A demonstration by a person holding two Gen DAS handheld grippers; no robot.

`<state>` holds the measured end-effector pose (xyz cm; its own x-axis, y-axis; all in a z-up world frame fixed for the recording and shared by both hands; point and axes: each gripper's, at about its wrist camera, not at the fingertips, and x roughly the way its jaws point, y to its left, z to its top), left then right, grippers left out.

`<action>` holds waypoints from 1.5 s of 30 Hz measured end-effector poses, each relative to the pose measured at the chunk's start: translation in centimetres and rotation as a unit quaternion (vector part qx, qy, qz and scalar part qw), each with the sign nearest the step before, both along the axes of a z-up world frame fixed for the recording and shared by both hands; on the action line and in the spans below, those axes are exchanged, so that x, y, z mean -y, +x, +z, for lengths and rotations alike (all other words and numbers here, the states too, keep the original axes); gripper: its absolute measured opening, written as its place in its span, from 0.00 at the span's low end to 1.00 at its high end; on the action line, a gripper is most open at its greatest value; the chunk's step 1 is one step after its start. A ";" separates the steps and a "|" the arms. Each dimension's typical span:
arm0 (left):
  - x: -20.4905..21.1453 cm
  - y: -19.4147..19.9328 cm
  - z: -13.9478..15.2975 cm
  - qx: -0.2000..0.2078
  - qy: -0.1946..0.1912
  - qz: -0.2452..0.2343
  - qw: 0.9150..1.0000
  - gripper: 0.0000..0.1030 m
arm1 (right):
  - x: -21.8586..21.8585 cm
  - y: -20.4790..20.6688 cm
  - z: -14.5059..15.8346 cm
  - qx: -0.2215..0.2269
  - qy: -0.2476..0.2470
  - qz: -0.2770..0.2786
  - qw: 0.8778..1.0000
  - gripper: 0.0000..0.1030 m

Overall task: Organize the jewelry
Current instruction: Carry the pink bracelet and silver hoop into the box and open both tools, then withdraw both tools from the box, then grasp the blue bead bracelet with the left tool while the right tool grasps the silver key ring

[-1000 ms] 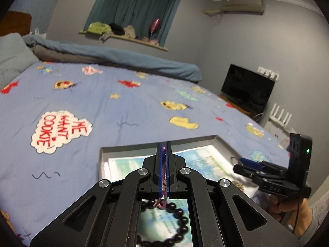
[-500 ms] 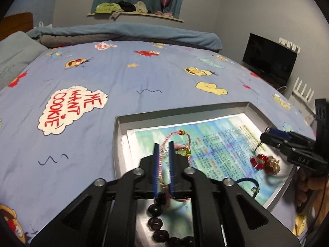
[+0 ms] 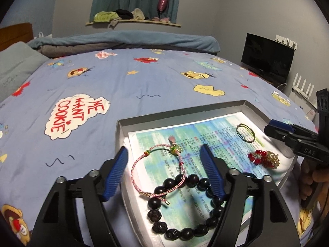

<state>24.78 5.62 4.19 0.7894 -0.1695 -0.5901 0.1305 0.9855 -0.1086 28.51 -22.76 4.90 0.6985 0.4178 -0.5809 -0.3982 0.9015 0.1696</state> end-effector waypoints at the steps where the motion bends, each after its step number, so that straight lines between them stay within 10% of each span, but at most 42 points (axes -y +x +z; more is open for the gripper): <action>1: -0.1 -0.3 0.1 0.006 0.001 0.001 1.000 0.77 | 0.0 -0.1 0.1 0.002 0.000 0.000 1.000 0.57; 39: -1.7 -17.1 -2.6 -0.010 0.021 -0.052 0.998 0.80 | -2.1 -12.4 0.0 0.071 -0.019 0.080 0.994 0.62; 45: -1.7 -18.5 -3.4 -0.030 0.012 -0.099 0.995 0.60 | -2.7 -13.2 -0.5 0.058 -0.014 0.100 0.993 0.62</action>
